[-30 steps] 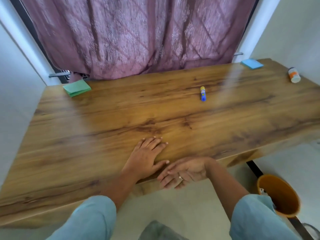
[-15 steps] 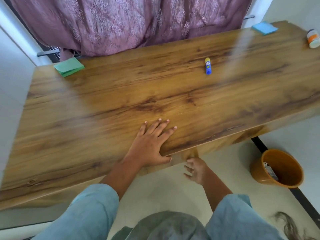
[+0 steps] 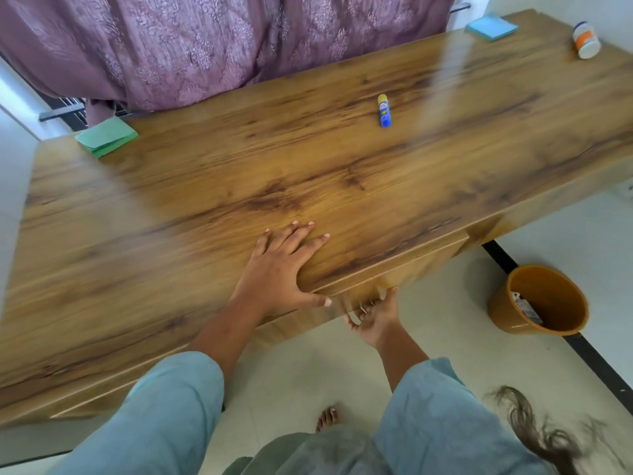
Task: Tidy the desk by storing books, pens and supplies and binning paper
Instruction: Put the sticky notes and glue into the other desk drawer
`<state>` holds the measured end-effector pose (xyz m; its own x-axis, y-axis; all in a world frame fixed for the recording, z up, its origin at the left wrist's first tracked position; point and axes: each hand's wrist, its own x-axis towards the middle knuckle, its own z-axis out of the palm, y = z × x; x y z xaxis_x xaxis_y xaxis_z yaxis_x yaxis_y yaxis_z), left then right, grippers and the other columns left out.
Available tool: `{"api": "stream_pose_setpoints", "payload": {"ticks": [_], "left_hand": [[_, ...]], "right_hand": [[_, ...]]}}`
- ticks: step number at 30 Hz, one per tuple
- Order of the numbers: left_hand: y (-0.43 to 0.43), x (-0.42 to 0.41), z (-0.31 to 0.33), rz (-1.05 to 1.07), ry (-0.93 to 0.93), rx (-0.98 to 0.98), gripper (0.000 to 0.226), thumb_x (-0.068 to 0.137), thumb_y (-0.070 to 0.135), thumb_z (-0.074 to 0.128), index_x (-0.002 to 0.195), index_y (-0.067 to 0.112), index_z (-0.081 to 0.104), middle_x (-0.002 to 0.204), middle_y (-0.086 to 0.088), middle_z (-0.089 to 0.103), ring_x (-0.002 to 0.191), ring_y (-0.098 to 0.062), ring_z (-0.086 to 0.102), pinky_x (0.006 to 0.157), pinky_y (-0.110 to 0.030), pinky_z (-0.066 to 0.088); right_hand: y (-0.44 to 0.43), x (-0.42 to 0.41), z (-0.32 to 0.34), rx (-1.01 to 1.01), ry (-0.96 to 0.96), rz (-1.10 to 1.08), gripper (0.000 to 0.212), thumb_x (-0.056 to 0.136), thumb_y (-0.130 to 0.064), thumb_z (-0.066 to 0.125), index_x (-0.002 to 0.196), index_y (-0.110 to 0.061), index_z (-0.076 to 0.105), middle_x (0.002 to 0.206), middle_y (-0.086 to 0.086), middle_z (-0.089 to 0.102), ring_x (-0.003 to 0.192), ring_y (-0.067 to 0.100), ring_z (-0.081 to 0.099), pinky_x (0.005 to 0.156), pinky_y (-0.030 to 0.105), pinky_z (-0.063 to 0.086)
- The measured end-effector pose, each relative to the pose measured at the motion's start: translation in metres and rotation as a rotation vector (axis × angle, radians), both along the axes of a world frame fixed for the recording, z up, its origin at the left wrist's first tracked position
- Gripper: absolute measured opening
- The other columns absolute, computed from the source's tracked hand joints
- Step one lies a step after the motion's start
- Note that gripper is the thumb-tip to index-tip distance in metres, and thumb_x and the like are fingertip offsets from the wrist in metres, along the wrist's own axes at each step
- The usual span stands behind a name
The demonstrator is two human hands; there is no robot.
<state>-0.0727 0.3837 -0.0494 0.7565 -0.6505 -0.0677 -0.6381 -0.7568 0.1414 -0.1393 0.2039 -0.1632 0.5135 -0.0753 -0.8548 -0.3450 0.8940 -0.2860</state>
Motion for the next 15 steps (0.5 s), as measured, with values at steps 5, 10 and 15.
{"api": "stream_pose_setpoints", "payload": {"ticks": [5,10,15], "left_hand": [[0.000,0.000,0.000,-0.010,0.008,0.027,0.103,0.063,0.091,0.031,0.149,0.040,0.002,0.160,0.008,-0.001,0.146,-0.014,-0.006,0.118,-0.048,-0.002],[-0.002,-0.027,0.001,0.010,-0.012,0.072,0.099,0.068,0.088,0.002,0.150,0.034,-0.005,0.160,0.002,-0.006,0.147,-0.019,-0.009,0.118,-0.050,0.000],[-0.019,-0.104,-0.018,-0.021,0.005,0.037,0.077,0.085,0.075,0.003,0.150,0.034,0.000,0.159,0.003,-0.005,0.144,-0.019,-0.016,0.117,-0.054,0.001]], "right_hand": [[-0.005,-0.035,0.005,-0.078,0.051,-0.020,0.071,0.092,-0.068,0.027,0.148,-0.024,0.027,0.147,0.005,0.040,0.132,0.026,0.041,0.096,0.046,0.038],[-0.045,-0.051,0.031,-0.488,0.010,-0.227,0.055,0.097,-0.057,0.029,0.146,-0.031,0.028,0.144,0.000,0.041,0.133,0.026,0.039,0.110,0.050,0.031],[-0.078,-0.052,0.095,-1.207,-0.001,-0.284,0.049,0.101,-0.035,0.040,0.147,-0.022,0.031,0.154,0.005,0.030,0.141,0.022,0.027,0.117,0.044,0.021]]}}
